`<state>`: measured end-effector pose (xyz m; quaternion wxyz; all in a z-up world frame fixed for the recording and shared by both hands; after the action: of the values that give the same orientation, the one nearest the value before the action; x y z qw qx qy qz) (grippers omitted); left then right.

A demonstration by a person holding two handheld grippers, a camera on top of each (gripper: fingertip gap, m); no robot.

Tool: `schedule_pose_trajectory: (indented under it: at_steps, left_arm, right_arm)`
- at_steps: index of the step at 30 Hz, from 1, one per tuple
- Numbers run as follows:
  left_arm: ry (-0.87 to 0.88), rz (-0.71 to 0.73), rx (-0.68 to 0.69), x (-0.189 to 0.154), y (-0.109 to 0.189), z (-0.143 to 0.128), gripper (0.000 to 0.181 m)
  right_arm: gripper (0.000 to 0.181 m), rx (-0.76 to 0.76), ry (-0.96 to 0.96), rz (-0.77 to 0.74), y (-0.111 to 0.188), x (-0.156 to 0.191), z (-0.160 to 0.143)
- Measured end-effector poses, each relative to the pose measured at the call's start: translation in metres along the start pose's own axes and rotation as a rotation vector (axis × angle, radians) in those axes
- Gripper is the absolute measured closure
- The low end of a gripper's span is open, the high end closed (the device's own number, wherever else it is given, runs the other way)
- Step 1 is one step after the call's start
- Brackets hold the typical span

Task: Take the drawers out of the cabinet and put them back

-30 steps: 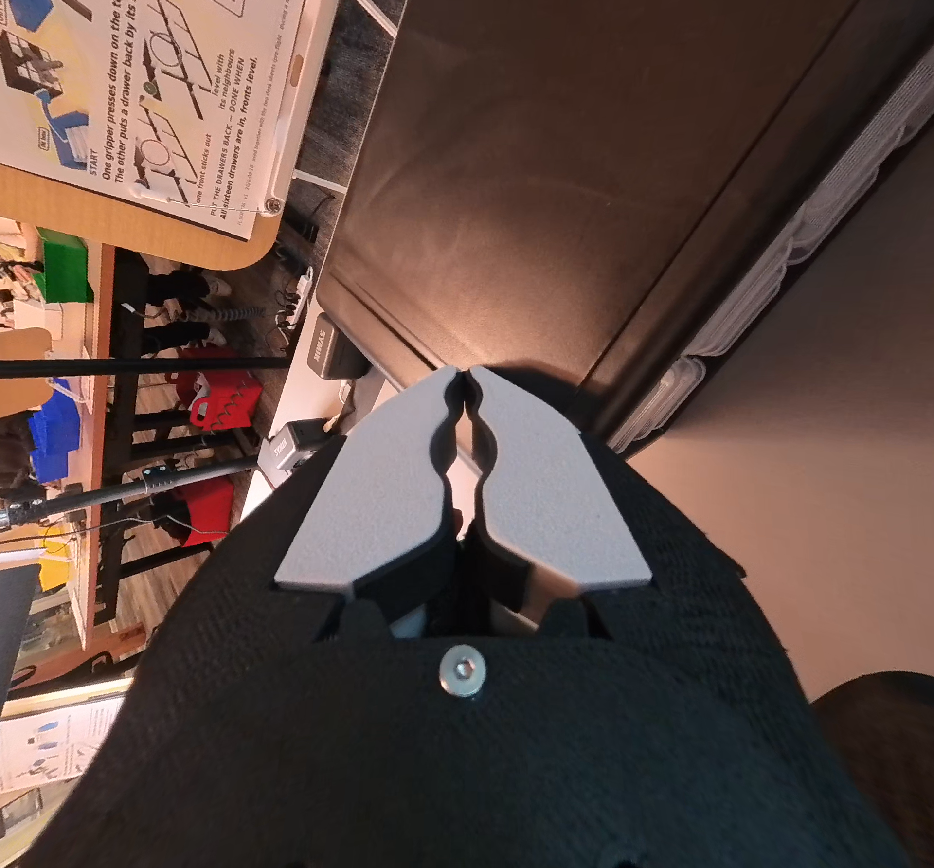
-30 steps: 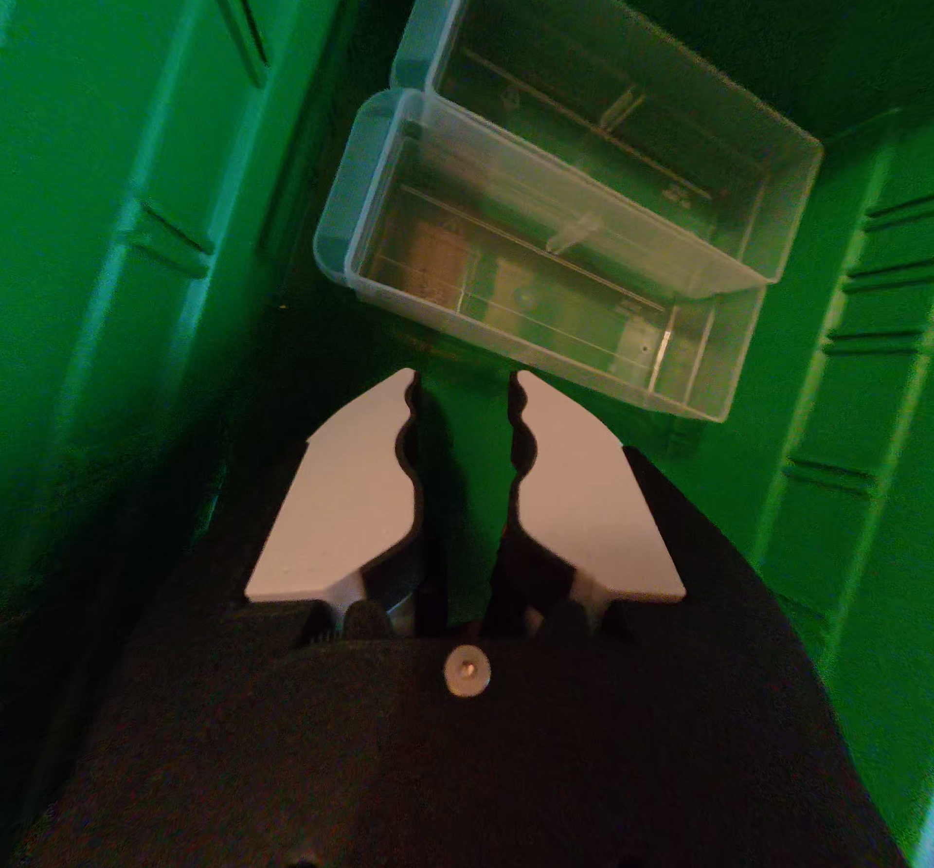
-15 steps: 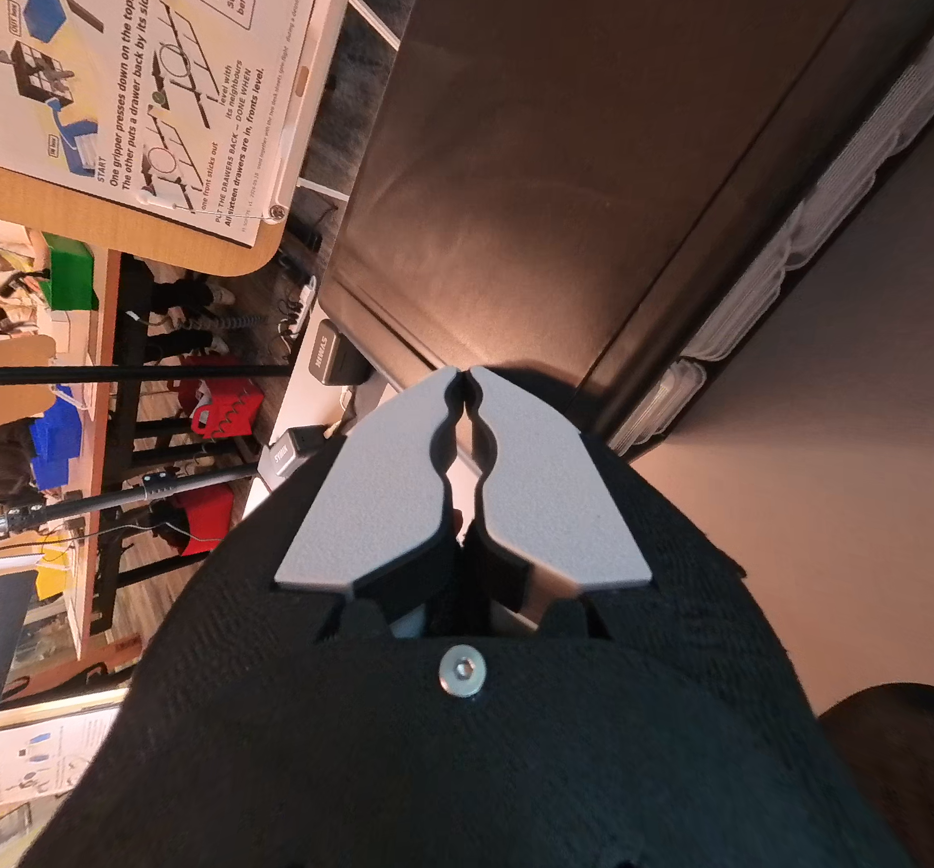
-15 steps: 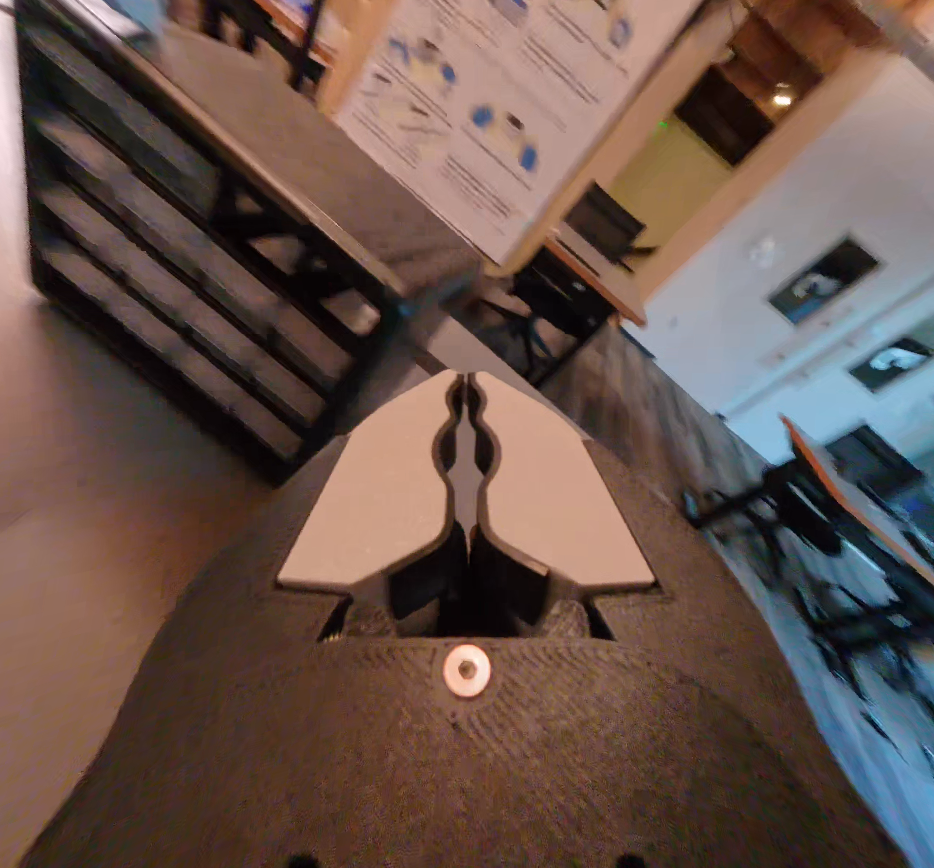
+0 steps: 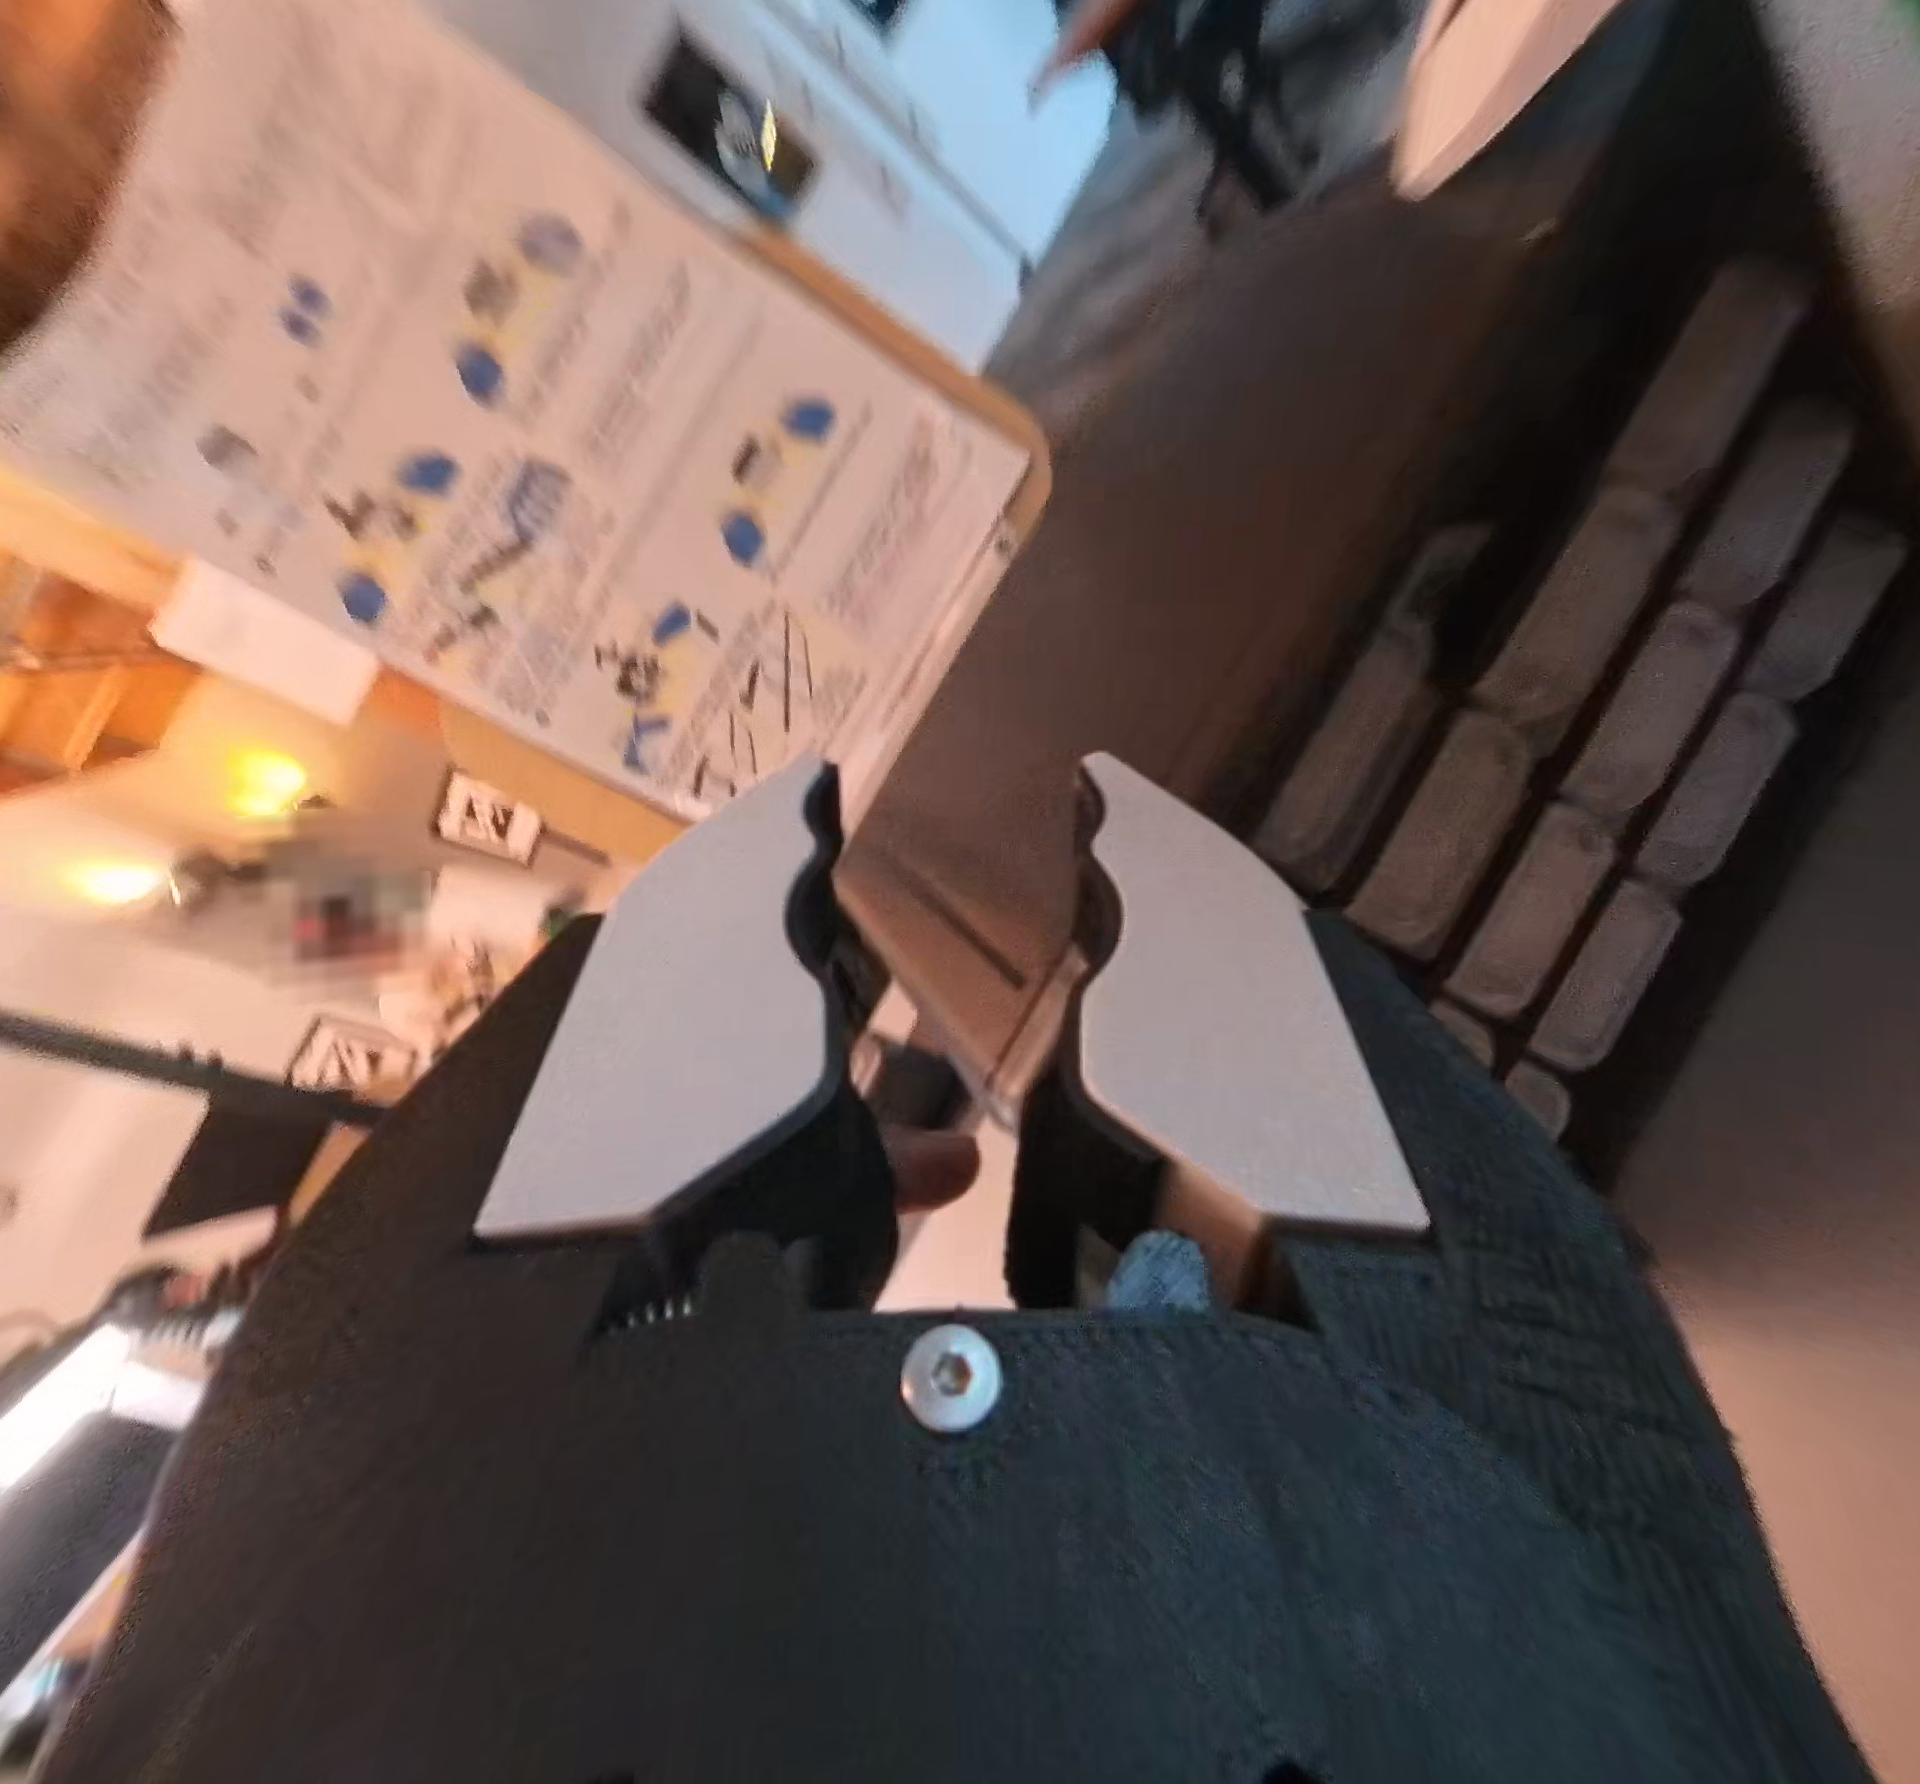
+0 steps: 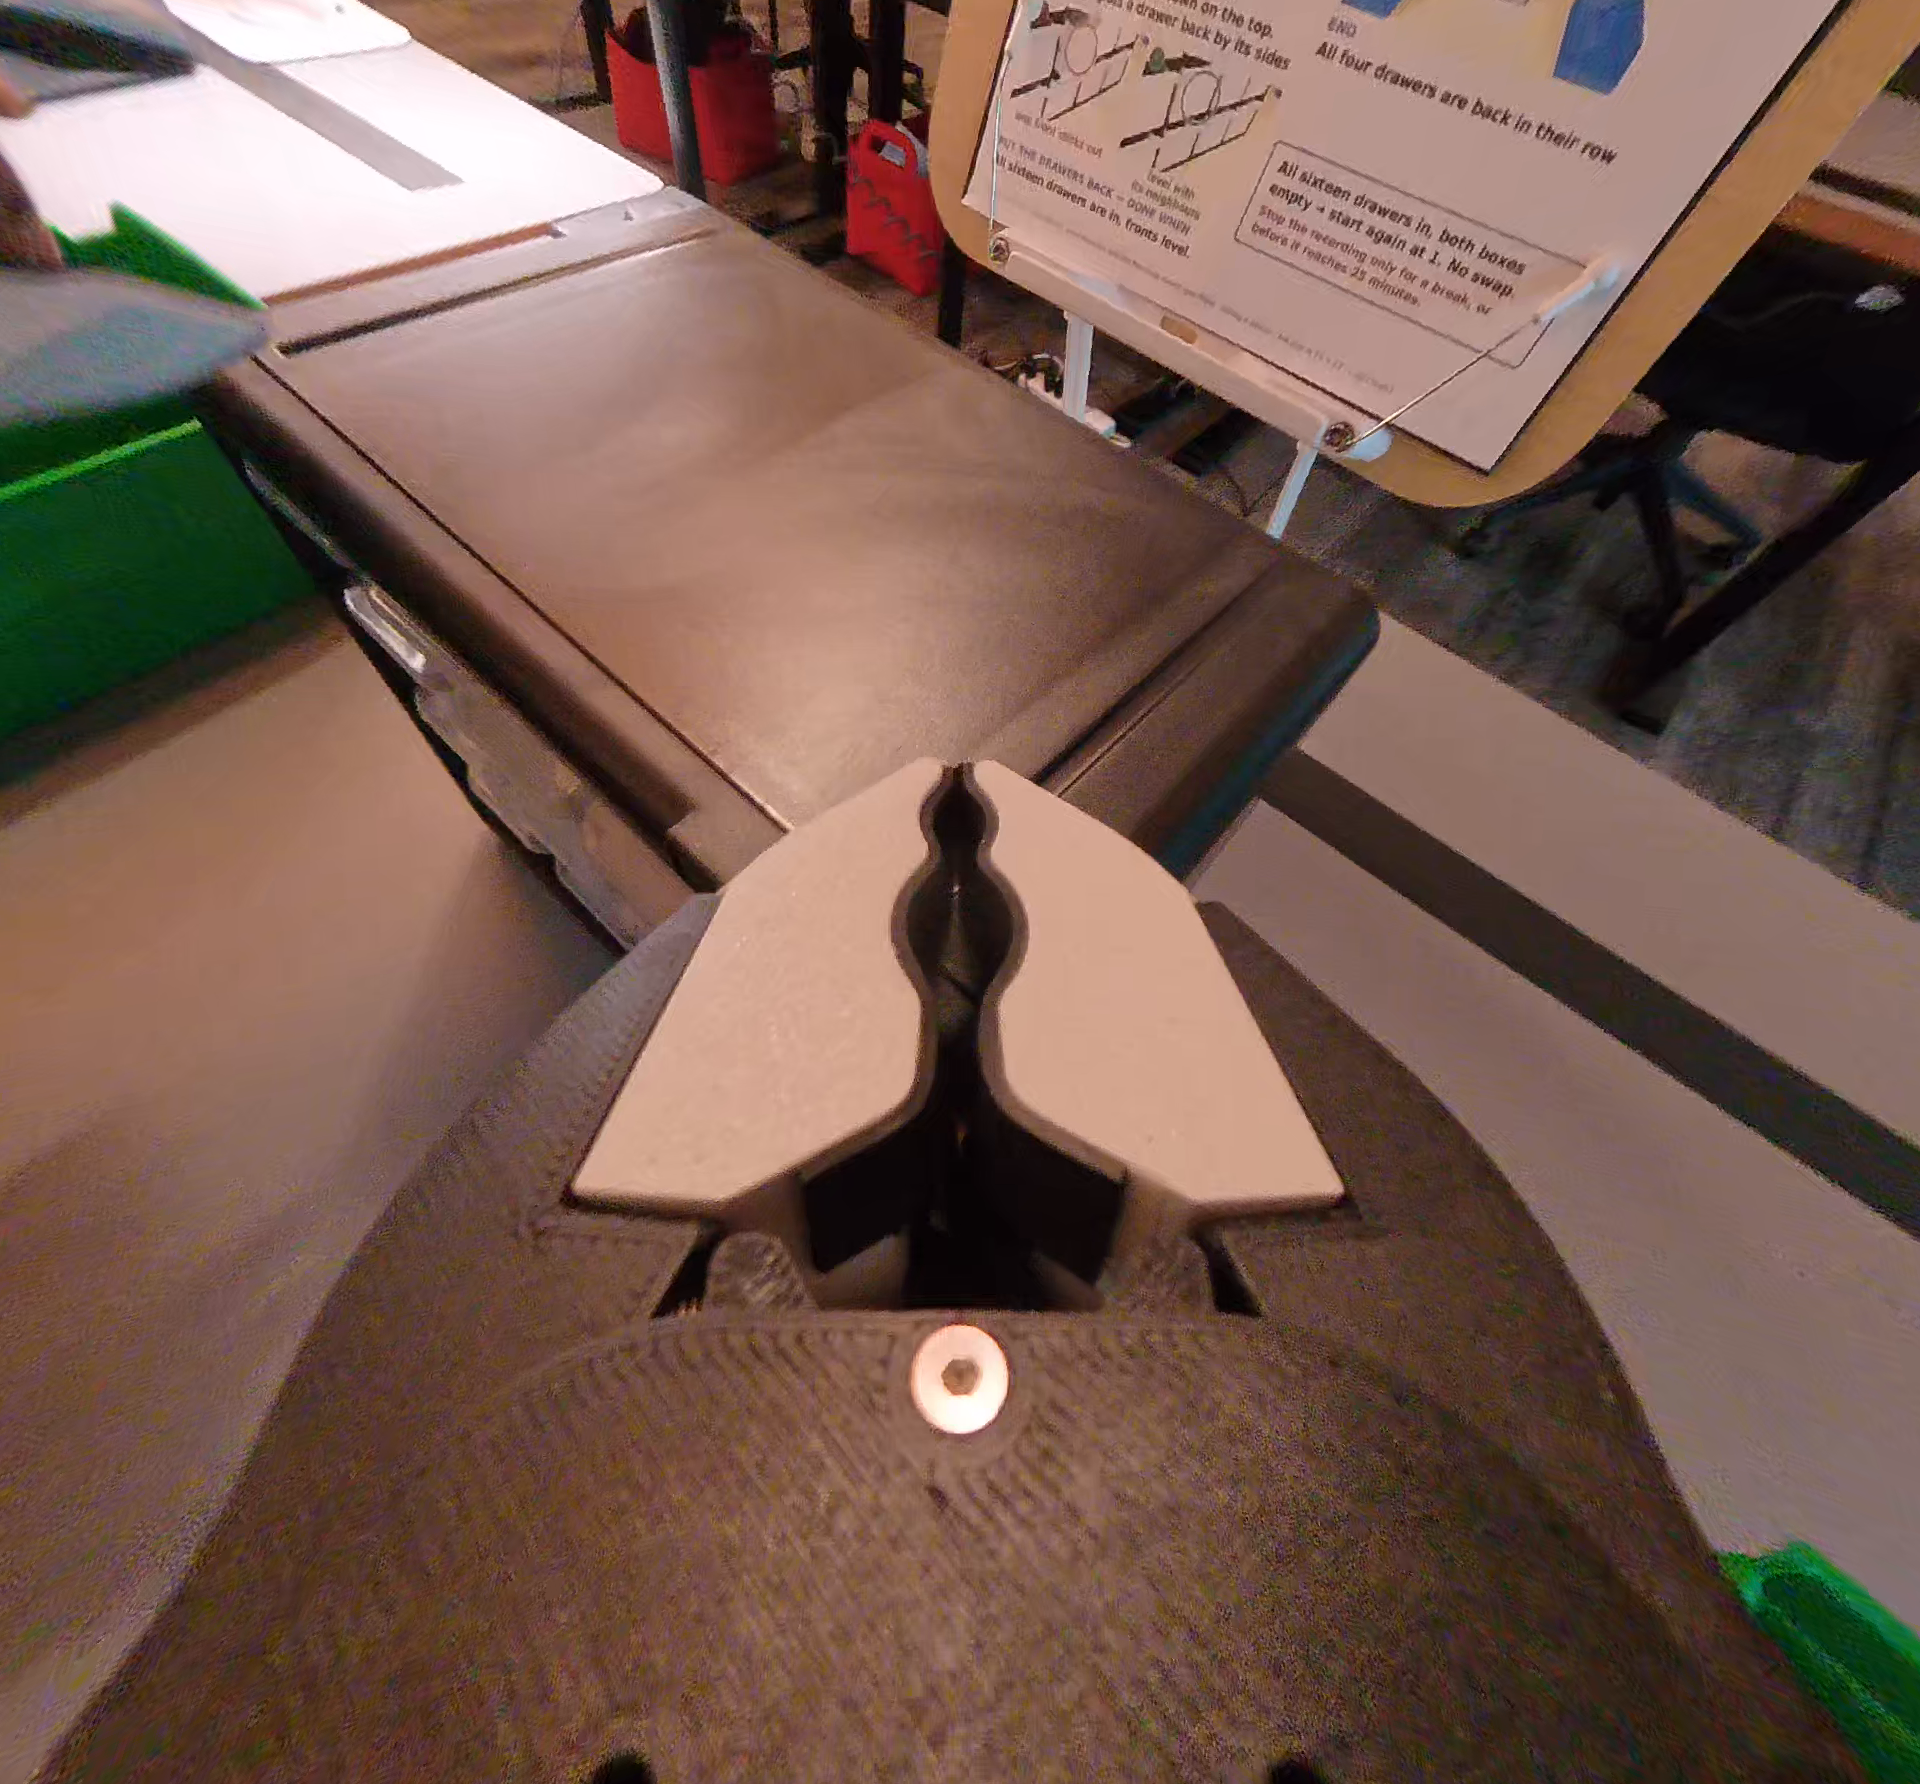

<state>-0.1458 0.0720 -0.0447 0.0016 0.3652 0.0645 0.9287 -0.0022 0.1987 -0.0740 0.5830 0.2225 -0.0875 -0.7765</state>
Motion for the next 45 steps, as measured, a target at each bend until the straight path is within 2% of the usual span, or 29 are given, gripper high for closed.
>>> schedule_pose_trajectory:
  at_steps: [1,3,6,10,14,16,19,25,28,30,36,37,38,40,45]
  left_arm:
    - [-0.029,0.004,-0.067,-0.01,0.006,0.004,0.133]
    - [-0.157,0.053,-0.143,-0.03,0.014,0.007,0.129]
    - [-0.4,0.127,-0.127,-0.064,0.01,-0.004,0.13]
    - [-0.587,0.224,-0.116,-0.087,-0.006,-0.013,0.146]
    - [-0.598,0.292,-0.115,-0.086,-0.016,-0.014,0.171]
    - [-0.602,0.317,-0.093,-0.083,-0.019,-0.017,0.176]
    - [-0.634,0.323,-0.074,-0.084,-0.022,-0.021,0.177]
    - [-0.656,0.358,-0.052,-0.081,-0.021,-0.026,0.165]
    - [-0.67,0.375,-0.052,-0.078,-0.022,-0.027,0.176]
    - [-0.668,0.368,-0.05,-0.08,-0.019,-0.026,0.176]
    - [-0.597,0.319,-0.1,-0.101,0.018,-0.013,0.176]
    - [-0.548,0.279,-0.115,-0.106,0.025,-0.012,0.169]
    - [-0.497,0.243,-0.12,-0.109,0.029,-0.011,0.145]
    - [-0.467,0.228,-0.082,-0.108,0.029,-0.012,0.135]
    - [-0.618,0.248,0.023,-0.1,0.001,-0.021,0.11]
  right_arm:
    - [0.181,-0.004,-0.018,0.006,0.0,0.0,0.0]
    - [0.181,-0.009,-0.042,0.019,0.0,-0.001,-0.001]
    - [0.181,-0.018,-0.063,0.019,0.0,-0.001,-0.002]
    - [0.181,-0.029,-0.051,-0.013,0.0,0.0,-0.003]
    - [0.179,-0.033,-0.037,-0.026,0.001,0.0,-0.003]
    - [0.181,-0.043,-0.04,-0.026,0.001,0.001,-0.004]
    - [0.181,-0.059,-0.049,-0.026,0.001,0.001,-0.004]
    - [0.181,-0.048,-0.033,-0.045,0.001,0.001,-0.004]
    - [0.181,-0.046,-0.026,-0.054,0.001,0.001,-0.004]
    - [0.181,-0.052,-0.027,-0.057,0.001,0.001,-0.004]
    - [0.181,-0.049,-0.025,-0.057,0.001,0.001,-0.004]
    - [0.181,-0.047,-0.022,-0.059,0.001,0.001,-0.004]
    - [0.181,-0.045,-0.019,-0.061,0.001,0.002,-0.004]
    - [0.181,-0.043,-0.017,-0.065,0.001,0.002,-0.004]
    - [0.181,-0.039,-0.006,-0.081,0.001,0.002,-0.004]
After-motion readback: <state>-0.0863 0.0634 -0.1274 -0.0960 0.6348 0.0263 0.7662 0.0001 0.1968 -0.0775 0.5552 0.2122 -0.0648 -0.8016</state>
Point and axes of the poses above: each gripper's, where its closed fingertips meet, y back along the fingers, z out of its top, x = y × z across the jaws, the point moved 3 cm from there along y, back along the fingers, and after that the axes turned 9 degrees about y, right-handed, at the moved point
